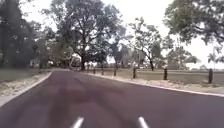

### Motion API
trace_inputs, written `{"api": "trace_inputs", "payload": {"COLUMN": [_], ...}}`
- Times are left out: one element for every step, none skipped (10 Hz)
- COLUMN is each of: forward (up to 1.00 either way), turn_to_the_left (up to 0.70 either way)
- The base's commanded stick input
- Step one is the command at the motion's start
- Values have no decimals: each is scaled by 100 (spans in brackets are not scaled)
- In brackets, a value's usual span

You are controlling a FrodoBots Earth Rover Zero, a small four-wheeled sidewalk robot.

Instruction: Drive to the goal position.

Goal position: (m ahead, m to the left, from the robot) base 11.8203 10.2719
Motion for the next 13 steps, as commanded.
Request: {"api": "trace_inputs", "payload": {"forward": [60, 60, 60, 60, 60, 60, 60, 60, 60, 60, 60, 60, 60], "turn_to_the_left": [15, 15, 15, 15, 15, 15, 15, 15, 15, 15, 13, 9, 4]}}
